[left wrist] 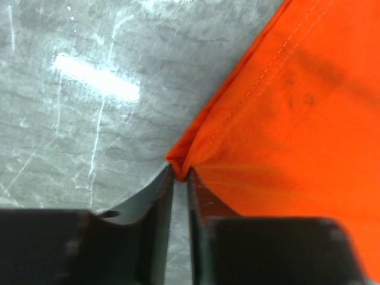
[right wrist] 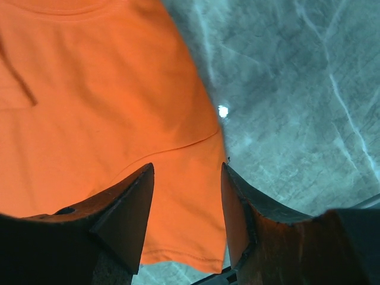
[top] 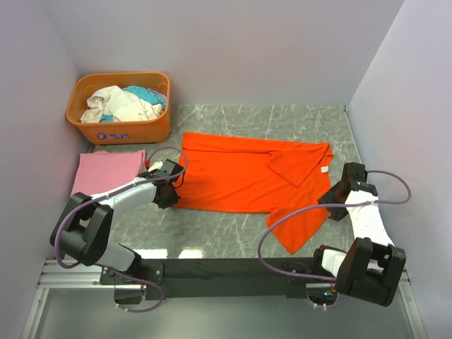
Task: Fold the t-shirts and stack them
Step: Fold the T-shirt at the center of the board.
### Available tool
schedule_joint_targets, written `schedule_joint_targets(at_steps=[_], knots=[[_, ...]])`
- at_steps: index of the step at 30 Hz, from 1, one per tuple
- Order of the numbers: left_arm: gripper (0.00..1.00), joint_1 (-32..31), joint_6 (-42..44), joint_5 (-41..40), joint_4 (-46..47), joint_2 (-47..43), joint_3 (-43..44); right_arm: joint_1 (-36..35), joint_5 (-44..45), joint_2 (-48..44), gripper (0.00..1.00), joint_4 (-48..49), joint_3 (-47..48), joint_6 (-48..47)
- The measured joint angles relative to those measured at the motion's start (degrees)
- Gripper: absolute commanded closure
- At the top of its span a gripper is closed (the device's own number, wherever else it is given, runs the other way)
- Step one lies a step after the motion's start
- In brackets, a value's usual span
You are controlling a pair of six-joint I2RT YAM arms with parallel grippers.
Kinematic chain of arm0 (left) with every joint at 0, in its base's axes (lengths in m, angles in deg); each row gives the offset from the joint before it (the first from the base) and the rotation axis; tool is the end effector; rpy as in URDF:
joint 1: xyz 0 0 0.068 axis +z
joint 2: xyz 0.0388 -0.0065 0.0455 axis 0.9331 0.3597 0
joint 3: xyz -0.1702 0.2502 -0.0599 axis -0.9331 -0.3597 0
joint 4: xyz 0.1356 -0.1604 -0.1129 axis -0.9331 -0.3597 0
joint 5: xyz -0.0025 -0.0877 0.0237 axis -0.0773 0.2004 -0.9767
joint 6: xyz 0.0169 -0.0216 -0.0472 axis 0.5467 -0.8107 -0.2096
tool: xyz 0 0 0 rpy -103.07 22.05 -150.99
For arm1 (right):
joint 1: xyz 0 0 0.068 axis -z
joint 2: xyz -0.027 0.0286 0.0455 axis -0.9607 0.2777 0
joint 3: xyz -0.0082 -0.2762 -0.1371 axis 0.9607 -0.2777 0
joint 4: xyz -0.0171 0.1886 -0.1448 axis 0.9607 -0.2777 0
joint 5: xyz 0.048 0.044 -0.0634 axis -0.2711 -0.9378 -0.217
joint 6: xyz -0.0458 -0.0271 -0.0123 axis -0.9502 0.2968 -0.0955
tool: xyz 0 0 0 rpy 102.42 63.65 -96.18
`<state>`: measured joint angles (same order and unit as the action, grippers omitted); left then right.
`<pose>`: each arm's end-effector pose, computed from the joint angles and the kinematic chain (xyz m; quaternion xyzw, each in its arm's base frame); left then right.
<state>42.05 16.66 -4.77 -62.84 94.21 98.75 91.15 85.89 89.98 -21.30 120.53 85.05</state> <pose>0.2054 -0.0918 0.2122 -0.2492 0.9425 0.0069 0.2227 0.1423 -0.0453 0.2434 0.4229 0.8862 0.0139 0.1889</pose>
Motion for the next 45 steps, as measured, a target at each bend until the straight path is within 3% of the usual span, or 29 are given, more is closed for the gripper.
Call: schedule_joint_targets(at_steps=[6, 29, 32, 35, 38, 45], knots=[[0.99, 0.00, 0.11, 0.17, 0.76, 0.07, 0.00, 0.28, 2.23, 3.45, 0.45, 1.62, -0.87, 0.37], [0.99, 0.00, 0.07, 0.13, 0.72, -0.07, 0.00, 1.75, 1.66, 9.44, 0.58, 9.25, -3.26, -0.96], [0.99, 0.00, 0.07, 0.11, 0.50, -0.26, 0.00, 1.75, 1.20, 9.51, 0.66, 9.64, -3.58, -1.03], [0.99, 0.04, 0.07, 0.11, 0.35, -0.48, 0.00, 1.75, 1.11, 9.53, 0.86, 9.62, -3.61, -0.96], [0.99, 0.24, 0.07, 0.13, 0.33, -0.50, 0.00, 1.77, 2.38, 9.75, 0.96, 8.83, -3.58, -0.44], [0.99, 1.22, 0.09, 0.15, -0.66, -1.64, 0.00, 1.99, 4.92, 9.88, 1.00, 5.35, -3.10, 1.22]])
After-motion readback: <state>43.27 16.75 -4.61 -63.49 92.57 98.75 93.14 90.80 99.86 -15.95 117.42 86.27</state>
